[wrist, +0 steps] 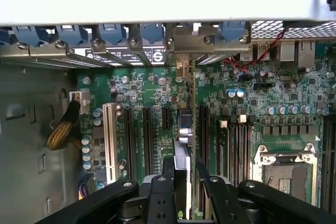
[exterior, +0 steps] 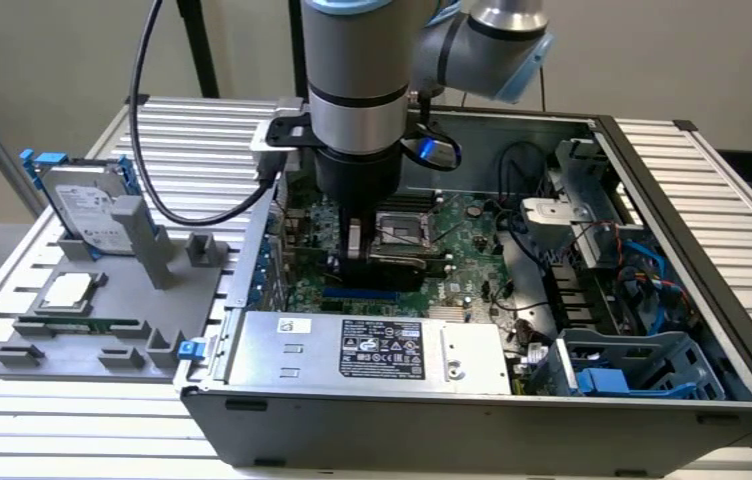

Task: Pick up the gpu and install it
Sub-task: 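Insert the gpu into the slot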

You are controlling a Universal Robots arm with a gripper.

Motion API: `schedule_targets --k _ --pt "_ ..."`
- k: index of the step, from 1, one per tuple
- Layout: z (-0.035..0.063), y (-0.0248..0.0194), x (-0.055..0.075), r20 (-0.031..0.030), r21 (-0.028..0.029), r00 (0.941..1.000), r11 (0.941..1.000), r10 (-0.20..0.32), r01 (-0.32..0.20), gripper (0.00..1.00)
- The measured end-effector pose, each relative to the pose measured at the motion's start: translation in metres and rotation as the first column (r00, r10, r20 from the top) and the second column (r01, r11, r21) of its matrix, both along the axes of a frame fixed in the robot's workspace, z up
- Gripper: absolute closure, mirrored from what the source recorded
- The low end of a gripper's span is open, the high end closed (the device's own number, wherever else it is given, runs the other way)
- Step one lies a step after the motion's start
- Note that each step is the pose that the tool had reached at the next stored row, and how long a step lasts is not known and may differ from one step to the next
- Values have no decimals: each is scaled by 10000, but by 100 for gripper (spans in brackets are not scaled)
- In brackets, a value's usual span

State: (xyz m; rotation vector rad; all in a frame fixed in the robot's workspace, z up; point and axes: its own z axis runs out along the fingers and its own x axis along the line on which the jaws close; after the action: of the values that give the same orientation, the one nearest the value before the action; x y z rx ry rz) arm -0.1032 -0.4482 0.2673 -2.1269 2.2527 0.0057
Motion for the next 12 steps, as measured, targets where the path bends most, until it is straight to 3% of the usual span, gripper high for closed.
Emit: schedule_targets --k 12 --pt "-83 0 0 -67 23 10000 10000 34 -33 100"
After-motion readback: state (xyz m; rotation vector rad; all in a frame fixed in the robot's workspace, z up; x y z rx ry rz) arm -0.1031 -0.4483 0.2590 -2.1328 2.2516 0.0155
